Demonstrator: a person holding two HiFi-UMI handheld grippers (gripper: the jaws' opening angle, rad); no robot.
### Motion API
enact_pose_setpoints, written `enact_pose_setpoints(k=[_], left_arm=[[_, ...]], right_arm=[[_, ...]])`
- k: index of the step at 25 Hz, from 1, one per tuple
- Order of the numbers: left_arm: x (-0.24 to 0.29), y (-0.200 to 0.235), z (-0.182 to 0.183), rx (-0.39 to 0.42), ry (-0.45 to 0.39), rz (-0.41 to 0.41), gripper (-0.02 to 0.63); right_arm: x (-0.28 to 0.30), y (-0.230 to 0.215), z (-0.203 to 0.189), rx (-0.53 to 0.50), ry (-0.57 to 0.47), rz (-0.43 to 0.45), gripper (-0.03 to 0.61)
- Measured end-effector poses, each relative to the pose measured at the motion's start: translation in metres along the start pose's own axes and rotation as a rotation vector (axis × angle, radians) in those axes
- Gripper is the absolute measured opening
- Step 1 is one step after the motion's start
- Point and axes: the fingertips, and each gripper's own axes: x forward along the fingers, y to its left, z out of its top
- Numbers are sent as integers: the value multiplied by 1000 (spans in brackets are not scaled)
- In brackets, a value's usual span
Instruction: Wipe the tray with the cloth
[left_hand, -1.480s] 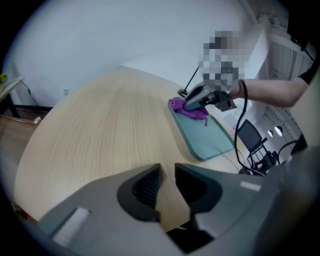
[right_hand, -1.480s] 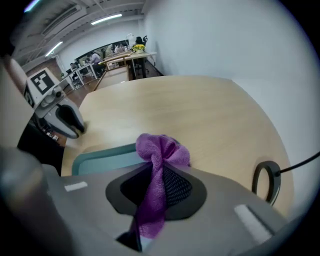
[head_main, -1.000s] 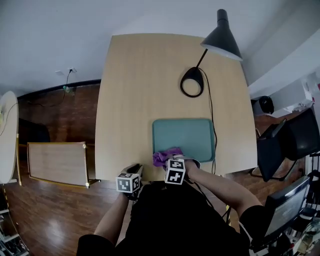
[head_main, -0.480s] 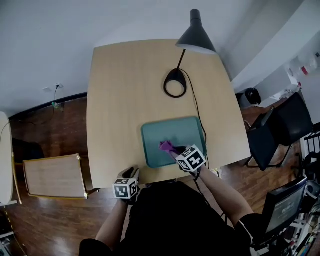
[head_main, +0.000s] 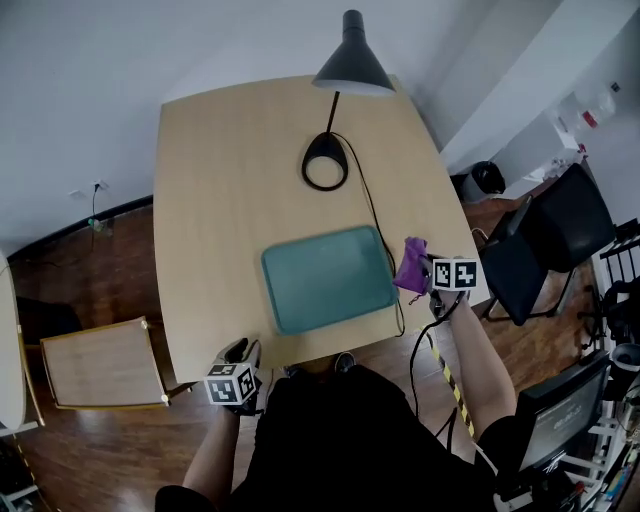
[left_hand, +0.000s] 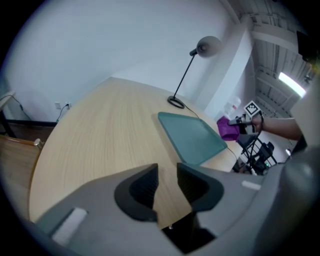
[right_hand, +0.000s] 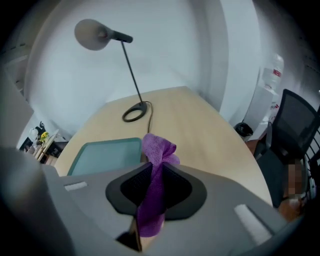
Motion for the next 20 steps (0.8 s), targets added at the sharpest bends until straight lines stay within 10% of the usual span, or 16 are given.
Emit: enact_pose_setpoints(k=[10,20], left_arm=[[-28,-32,-4,-97,-66,150,140],[-74,-71,-3,-104,-196,245,140]], right_arm=[[76,-35,-26,-33,161,72,72],[-18,-33,3,148,-276,181,162]])
